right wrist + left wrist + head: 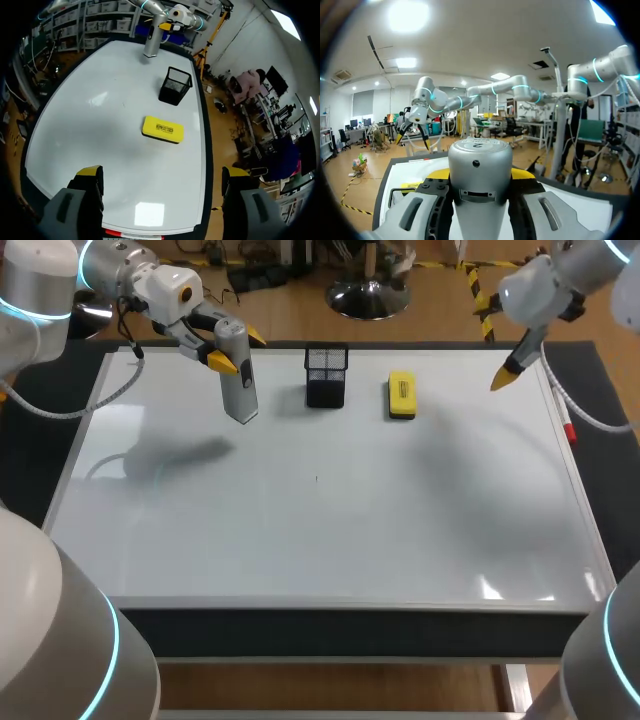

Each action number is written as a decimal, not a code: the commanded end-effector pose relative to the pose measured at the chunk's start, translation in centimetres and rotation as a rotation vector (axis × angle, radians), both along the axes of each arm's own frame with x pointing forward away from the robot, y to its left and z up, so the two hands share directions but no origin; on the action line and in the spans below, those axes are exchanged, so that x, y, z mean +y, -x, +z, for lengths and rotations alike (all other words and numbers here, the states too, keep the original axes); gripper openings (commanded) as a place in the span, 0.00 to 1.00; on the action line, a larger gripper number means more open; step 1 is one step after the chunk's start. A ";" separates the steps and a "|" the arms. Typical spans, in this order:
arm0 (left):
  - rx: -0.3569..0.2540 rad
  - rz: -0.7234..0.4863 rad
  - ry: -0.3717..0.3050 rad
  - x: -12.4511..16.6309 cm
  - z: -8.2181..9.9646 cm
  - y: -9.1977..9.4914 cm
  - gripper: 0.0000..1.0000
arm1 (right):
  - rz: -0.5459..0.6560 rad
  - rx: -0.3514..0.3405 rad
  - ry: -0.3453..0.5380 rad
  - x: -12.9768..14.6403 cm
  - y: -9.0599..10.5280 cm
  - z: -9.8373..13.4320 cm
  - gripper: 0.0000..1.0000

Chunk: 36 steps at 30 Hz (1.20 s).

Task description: Pick up the inspection probe, press it on each red-marked spot on the whiteboard one by one, put down the probe, pick up the eraser, and wipe off all the red marks.

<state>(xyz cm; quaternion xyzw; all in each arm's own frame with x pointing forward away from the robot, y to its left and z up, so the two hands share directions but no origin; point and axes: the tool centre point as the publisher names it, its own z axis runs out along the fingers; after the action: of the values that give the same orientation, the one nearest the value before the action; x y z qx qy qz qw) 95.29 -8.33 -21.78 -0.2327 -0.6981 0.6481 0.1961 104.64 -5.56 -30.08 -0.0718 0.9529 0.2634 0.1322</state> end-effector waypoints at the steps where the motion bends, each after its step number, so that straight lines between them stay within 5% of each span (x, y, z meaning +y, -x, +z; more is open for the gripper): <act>1: 0.001 -0.005 0.000 0.0 0.0 -0.2 0.00 | 0.000 -0.003 0.002 -0.1 0.2 0.0 1.00; 14: 0.001 -0.005 0.000 0.0 0.0 -0.2 0.00 | 0.000 -0.003 0.002 -0.1 0.2 0.0 1.00; 16: 0.017 -0.001 -0.040 -0.9 0.3 -0.9 0.00 | 0.000 -0.003 0.002 -0.1 0.2 0.0 1.00; 22: 0.082 0.133 -0.181 -2.3 0.6 -2.7 0.00 | 0.000 -0.003 0.002 -0.1 0.2 0.0 1.00; 30: 0.120 0.291 -0.173 -2.5 1.8 -4.2 0.00 | 0.000 -0.003 0.002 -0.1 0.2 0.0 1.00; 36: 0.091 0.404 -0.161 -3.4 3.2 -5.0 0.00 | 0.000 -0.003 0.002 -0.1 0.2 0.0 1.00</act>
<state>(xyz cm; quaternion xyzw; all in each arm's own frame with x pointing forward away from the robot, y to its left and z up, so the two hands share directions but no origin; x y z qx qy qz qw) 101.55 -11.20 -19.59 -0.0926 -0.7532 0.6265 0.1781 104.43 -5.68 -30.12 -0.0715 0.9523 0.2643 0.1345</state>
